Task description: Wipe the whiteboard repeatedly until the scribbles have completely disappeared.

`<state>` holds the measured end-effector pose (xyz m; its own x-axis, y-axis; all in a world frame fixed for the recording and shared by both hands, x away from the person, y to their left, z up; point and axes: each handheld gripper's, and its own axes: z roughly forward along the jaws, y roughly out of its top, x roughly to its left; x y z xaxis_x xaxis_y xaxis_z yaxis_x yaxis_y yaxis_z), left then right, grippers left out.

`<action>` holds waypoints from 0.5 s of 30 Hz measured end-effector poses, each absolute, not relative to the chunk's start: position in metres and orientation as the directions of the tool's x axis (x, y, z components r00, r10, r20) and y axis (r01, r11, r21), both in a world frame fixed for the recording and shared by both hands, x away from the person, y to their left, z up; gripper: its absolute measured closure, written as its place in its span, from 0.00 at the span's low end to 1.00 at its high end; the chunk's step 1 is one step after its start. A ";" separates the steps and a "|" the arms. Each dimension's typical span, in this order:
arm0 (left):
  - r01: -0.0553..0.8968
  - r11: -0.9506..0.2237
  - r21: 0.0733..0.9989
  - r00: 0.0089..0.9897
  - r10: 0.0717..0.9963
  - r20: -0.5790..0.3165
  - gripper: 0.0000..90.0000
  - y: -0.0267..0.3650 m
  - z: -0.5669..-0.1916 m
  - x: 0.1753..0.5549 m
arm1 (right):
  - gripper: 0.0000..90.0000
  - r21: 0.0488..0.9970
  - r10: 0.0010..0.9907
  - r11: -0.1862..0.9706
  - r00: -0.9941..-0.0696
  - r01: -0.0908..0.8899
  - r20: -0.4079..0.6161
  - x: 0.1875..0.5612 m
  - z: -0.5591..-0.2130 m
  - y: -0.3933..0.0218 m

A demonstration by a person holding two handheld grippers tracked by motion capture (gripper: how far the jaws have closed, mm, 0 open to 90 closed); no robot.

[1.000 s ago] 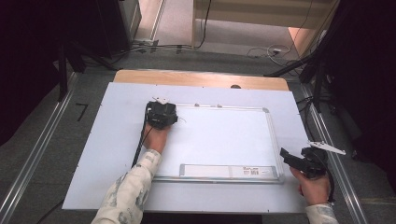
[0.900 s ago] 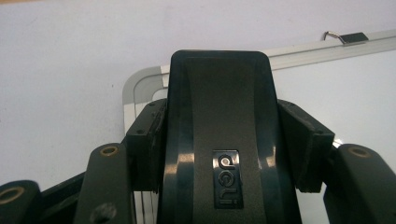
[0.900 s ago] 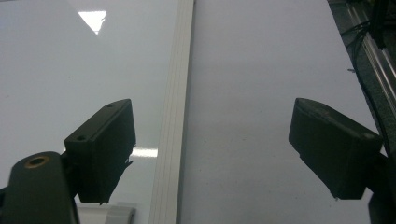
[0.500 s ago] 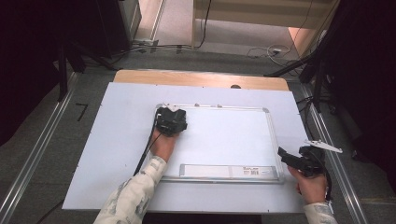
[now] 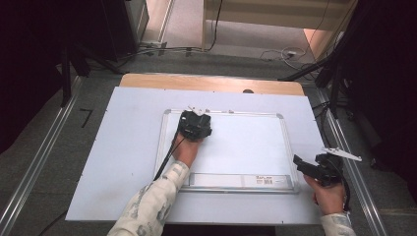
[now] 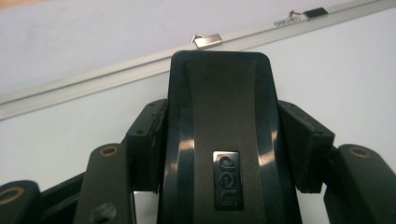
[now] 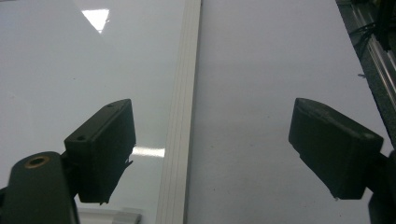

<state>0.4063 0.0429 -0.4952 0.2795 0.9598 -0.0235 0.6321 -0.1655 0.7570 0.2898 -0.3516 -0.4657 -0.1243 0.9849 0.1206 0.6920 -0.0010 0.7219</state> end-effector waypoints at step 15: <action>0.637 -0.156 0.755 0.256 0.966 -0.017 0.45 0.056 -0.495 0.423 | 0.15 0.723 0.987 -0.007 -0.111 0.691 0.116 0.287 -0.467 -0.356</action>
